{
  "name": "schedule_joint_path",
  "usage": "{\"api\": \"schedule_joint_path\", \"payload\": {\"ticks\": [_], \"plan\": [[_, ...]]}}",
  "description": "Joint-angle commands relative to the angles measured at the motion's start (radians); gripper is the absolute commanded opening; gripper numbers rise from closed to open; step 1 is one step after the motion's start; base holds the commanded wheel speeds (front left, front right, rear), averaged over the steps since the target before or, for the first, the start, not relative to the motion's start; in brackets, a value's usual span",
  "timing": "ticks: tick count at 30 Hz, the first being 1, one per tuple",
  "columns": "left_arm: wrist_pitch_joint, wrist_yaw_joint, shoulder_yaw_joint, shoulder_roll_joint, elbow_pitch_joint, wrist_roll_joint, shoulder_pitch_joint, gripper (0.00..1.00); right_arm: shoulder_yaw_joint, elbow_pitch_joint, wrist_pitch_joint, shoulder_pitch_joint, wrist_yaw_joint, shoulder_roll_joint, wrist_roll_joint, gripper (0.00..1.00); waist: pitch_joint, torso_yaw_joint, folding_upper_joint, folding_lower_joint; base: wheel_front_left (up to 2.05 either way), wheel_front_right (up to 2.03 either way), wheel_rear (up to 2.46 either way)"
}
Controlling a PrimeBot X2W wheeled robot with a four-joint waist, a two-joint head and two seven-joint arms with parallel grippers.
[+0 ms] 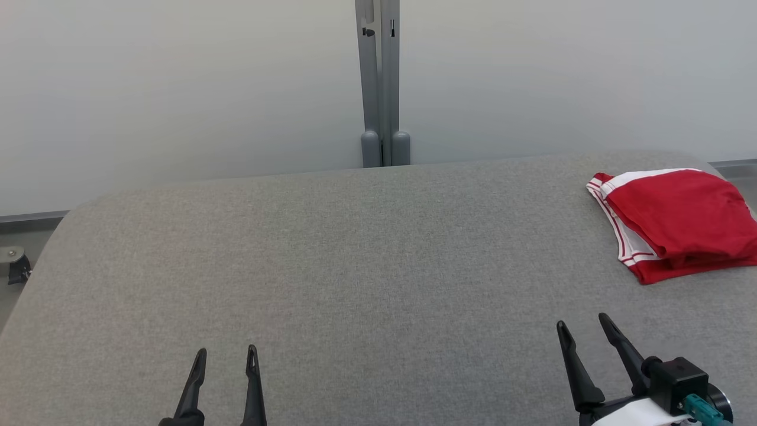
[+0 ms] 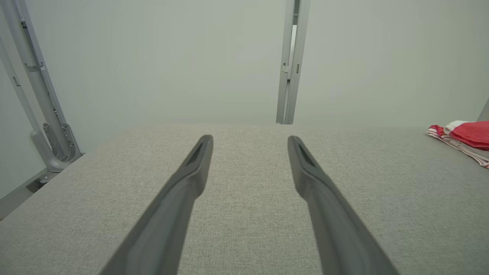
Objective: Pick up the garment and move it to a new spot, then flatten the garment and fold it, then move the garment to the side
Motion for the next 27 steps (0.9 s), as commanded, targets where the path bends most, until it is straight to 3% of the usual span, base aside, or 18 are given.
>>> {"api": "schedule_joint_path", "payload": {"ticks": [1, 25, 26, 27], "plan": [[0.0, 0.0, 0.002, 0.002, 0.005, -0.004, 0.015, 1.0, 0.004, 0.0, -0.002, 0.017, -0.001, 0.005, -0.003, 1.0, -0.007, 0.004, 0.0, 0.0001, 0.0, 0.0, 0.0], [0.0, 0.0, -0.009, 0.002, 0.025, 0.007, 0.022, 1.0, -0.001, 0.019, -0.002, 0.047, -0.001, 0.029, -0.024, 1.0, -0.018, 0.019, 0.0, 0.0001, 0.0, 0.0, 0.0], [0.0, 0.002, -0.009, 0.002, 0.025, 0.01, 0.023, 0.0, -0.001, 0.021, -0.002, 0.048, -0.001, 0.03, -0.026, 0.0, -0.019, 0.02, 0.0, 0.0001, 0.0, 0.0, 0.0], [0.0, 0.0, -0.009, 0.0, 0.027, -0.002, 0.018, 0.0, 0.001, 0.021, 0.0, 0.035, 0.0, 0.028, -0.018, 0.0, -0.019, 0.02, 0.0, 0.0001, 0.0, 0.0, 0.0]]}}
